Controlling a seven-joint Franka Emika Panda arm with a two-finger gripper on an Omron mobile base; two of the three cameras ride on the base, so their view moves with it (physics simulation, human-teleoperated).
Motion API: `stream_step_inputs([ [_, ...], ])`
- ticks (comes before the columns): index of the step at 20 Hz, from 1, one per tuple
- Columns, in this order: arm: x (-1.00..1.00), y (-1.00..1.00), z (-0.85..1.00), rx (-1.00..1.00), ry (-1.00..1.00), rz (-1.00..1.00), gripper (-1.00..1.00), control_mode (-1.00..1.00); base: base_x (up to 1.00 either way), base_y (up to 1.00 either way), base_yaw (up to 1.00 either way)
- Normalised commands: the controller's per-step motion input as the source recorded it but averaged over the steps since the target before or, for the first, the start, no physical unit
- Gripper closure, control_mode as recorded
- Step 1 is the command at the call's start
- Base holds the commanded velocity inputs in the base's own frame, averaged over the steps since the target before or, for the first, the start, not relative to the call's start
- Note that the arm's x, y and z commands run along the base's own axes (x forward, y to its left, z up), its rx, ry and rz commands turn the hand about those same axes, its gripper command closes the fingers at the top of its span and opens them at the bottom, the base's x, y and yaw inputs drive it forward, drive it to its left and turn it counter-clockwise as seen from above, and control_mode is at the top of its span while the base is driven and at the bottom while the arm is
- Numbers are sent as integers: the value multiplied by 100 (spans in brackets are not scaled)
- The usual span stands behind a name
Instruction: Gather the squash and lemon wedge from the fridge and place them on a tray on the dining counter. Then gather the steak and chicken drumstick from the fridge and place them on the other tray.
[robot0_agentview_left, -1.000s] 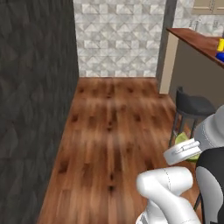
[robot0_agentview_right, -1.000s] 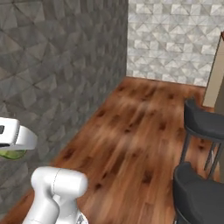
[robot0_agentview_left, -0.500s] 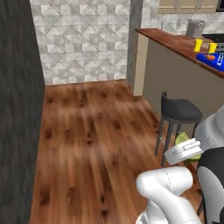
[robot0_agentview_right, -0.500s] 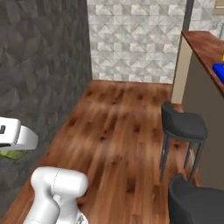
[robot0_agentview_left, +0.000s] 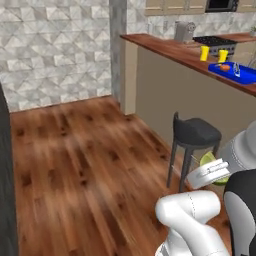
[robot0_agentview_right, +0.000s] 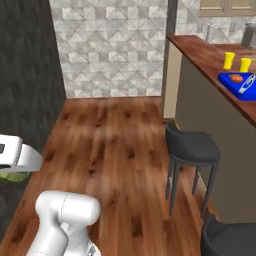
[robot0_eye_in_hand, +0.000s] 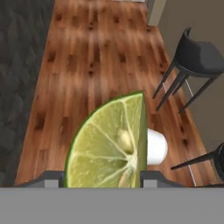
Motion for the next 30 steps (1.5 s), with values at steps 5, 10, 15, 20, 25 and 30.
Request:
stream_step_inputs([
  [5, 0, 0, 0, 0, 0, 0, 100, 100, 71, 32, -41],
  [10, 0, 0, 0, 0, 0, 0, 100, 100, 72, 33, -42],
  [15, 0, 0, 0, 0, 0, 0, 100, 100, 73, 30, -42],
  [20, 0, 0, 0, 0, 0, 0, 100, 100, 69, 19, -42],
  [25, 0, 0, 0, 0, 0, 0, 100, 100, 59, 5, -45],
  [30, 0, 0, 0, 0, 0, 0, 100, 100, 53, 0, -47],
])
